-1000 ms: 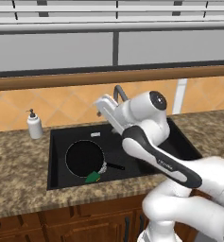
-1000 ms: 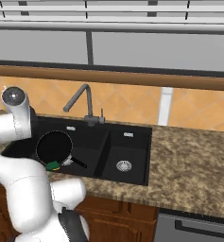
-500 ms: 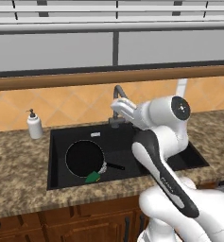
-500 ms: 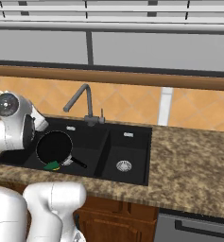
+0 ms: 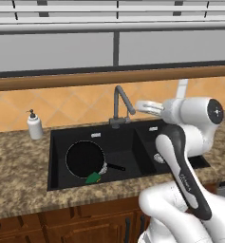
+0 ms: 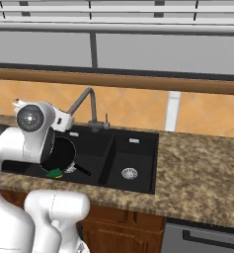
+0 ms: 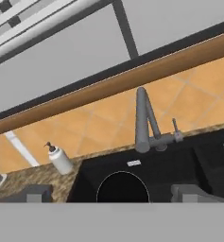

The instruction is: Pick the pan and sponge and place them into the sink. Then turn on the water.

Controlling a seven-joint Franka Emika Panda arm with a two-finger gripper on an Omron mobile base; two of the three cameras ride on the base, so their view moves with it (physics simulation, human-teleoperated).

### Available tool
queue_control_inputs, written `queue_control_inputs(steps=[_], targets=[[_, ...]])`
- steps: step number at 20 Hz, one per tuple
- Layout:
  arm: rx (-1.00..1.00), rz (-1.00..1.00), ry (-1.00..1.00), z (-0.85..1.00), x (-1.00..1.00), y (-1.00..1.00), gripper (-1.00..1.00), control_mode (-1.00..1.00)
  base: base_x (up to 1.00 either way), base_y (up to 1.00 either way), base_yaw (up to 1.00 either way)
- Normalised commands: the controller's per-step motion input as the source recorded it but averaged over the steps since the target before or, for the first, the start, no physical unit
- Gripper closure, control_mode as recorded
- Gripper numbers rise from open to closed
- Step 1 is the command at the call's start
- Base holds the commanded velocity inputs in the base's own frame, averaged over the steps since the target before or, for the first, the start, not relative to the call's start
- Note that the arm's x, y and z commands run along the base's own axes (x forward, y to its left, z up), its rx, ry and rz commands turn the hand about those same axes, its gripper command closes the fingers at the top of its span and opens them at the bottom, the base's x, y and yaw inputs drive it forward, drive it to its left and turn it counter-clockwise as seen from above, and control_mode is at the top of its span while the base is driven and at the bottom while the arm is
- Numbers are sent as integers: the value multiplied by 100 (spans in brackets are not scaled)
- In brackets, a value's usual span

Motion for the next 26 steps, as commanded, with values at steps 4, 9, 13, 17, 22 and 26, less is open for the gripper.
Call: queue_control_inputs(steps=[4, 9, 13, 17, 22, 26], targets=[[-27, 12, -13, 4, -4, -76, -100, -100, 0, 0, 0], [-9, 7, -10, -8, 3, -64, -100, -100, 0, 0, 0], [0, 3, -15, -27, 10, -42, -100, -100, 0, 0, 0], [0, 6, -17, -36, 14, -21, -100, -100, 0, 0, 0], [0, 6, -16, -39, 38, -23, -100, -100, 0, 0, 0], [0, 5, -7, -36, 55, -9, -100, -100, 0, 0, 0]])
